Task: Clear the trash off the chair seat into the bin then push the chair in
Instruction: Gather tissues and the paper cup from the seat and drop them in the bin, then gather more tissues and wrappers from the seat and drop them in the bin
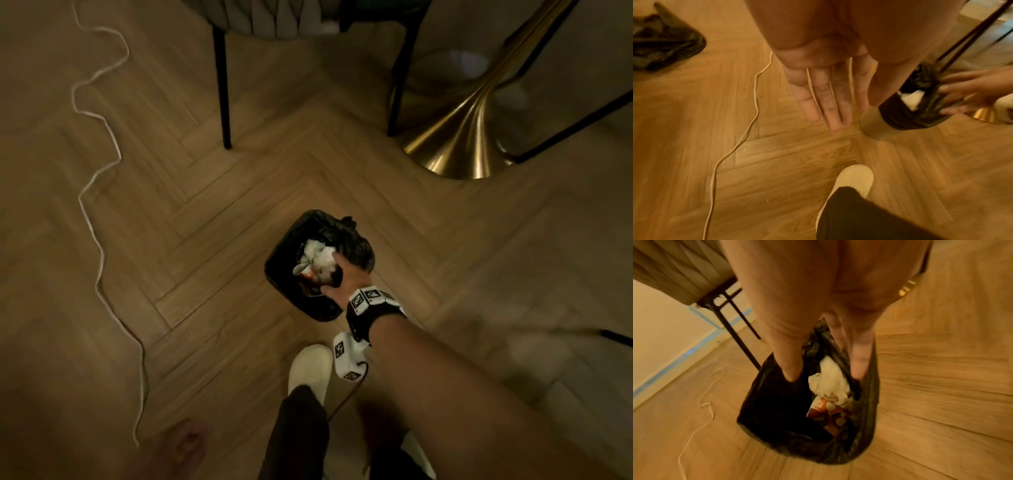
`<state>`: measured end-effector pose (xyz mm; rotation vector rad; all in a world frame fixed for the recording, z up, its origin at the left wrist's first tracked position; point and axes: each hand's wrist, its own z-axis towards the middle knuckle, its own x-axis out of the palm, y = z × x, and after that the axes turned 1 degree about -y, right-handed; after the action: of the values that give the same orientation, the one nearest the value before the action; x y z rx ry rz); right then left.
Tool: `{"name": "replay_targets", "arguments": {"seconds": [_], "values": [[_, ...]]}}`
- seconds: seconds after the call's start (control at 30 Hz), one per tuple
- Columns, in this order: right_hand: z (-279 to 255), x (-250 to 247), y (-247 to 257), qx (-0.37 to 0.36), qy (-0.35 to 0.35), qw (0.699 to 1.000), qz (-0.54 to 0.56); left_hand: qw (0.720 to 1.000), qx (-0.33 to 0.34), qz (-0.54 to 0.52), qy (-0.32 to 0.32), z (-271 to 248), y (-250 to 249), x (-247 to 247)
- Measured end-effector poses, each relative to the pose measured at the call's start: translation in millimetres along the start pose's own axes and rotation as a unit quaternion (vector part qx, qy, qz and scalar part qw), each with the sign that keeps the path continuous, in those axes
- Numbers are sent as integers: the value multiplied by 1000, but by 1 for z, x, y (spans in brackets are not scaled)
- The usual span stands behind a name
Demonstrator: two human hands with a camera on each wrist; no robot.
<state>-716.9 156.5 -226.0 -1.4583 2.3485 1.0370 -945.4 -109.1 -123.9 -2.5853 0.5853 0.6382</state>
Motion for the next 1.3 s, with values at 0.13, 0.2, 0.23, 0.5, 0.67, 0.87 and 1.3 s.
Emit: {"name": "replay_targets", "arguments": {"seconds": [0.13, 0.2, 0.23, 0.5, 0.67, 0.87, 1.3], "values": [[-101, -49, 7, -16, 36, 998, 42, 997, 70, 39, 11, -31, -70, -32], [-169, -84, -9, -7, 19, 998, 66, 989, 112, 92, 35, -46, -112, -49], [-204, -104, -22, 14, 0, 997, 78, 982, 133, 123, 51, -56, -136, -56], [-496, -196, -193, 304, -212, 911, 179, 898, 271, 293, 186, -160, -332, -40], [-632, -180, -278, 383, -229, 872, 200, 835, 370, 360, 190, -243, -392, 30], [-728, -172, -428, 421, -221, 860, 188, 796, 373, 437, 188, -203, -401, 166], [-663, -158, -657, 303, 97, 947, 43, 614, 453, 596, 250, -372, -419, 490]]}}
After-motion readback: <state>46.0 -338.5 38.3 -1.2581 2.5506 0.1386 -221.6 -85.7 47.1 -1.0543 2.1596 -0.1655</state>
